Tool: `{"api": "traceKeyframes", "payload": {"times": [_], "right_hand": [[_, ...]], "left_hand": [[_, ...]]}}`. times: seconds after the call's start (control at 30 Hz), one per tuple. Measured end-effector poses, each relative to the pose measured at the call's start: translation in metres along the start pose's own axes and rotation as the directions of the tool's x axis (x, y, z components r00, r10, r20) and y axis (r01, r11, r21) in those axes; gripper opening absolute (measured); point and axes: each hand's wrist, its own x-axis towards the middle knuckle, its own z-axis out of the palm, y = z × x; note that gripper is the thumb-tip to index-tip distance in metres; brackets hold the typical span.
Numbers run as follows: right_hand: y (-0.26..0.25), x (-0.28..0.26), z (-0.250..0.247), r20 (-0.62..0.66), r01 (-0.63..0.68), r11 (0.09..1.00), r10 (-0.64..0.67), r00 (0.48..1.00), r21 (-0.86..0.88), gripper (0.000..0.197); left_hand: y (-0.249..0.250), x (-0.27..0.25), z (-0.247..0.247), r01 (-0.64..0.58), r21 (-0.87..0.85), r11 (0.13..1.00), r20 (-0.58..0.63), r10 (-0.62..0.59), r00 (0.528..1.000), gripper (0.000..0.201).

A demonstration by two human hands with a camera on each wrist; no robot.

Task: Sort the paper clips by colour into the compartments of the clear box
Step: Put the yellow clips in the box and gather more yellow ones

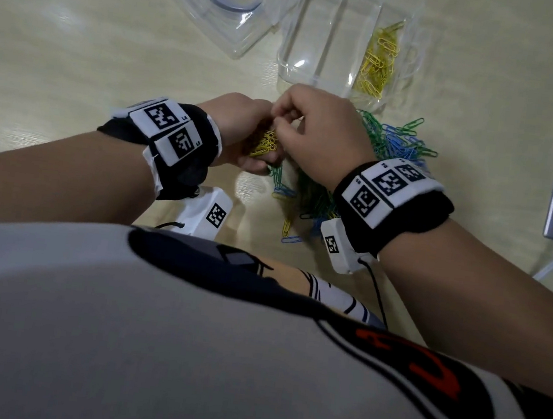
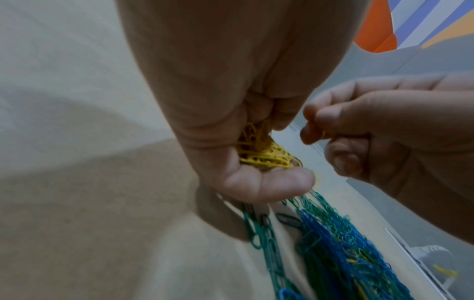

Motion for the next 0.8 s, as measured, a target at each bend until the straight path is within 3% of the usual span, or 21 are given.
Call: {"api": "traceKeyframes", "payload": {"times": [0.07, 0.13, 0.23, 0.4, 0.6, 0.8], "right_hand": [[0.007, 0.006, 0.003, -0.053, -0.050, 0.998, 0.048, 0.997, -0.026, 0.013], [0.015, 0.013, 0.007, -0.024, -0.069, 0.980, 0.066, 0.998, -0.185, 0.018], [0.020, 0.022, 0.016, 0.068, 0.009, 0.924, 0.018, 0.998, -0.381, 0.022], [0.020, 0.026, 0.025, 0.097, 0.092, 0.842, -0.047, 0.994, -0.531, 0.022], [0.018, 0.013, -0.001, 0.074, 0.034, 0.900, -0.002, 0.997, -0.434, 0.019], [0.007, -0.011, -0.019, 0.135, 0.094, 0.953, -0.057, 0.989, -0.288, 0.012]], "left_hand": [[-0.001, 0.000, -0.003, 0.020, -0.011, 1.000, 0.010, -0.020, 1.000, 0.038], [-0.003, 0.001, -0.007, 0.035, -0.005, 0.999, -0.001, -0.035, 0.999, 0.043], [-0.003, 0.000, -0.011, 0.042, 0.017, 0.999, -0.025, -0.042, 0.999, 0.043], [-0.003, 0.000, -0.013, 0.034, 0.032, 0.999, -0.045, -0.033, 0.998, 0.044], [0.001, 0.000, -0.007, 0.026, 0.052, 0.998, -0.030, -0.024, 0.999, 0.047], [0.005, -0.002, 0.013, -0.005, -0.003, 1.000, 0.001, 0.005, 1.000, 0.037]]}}
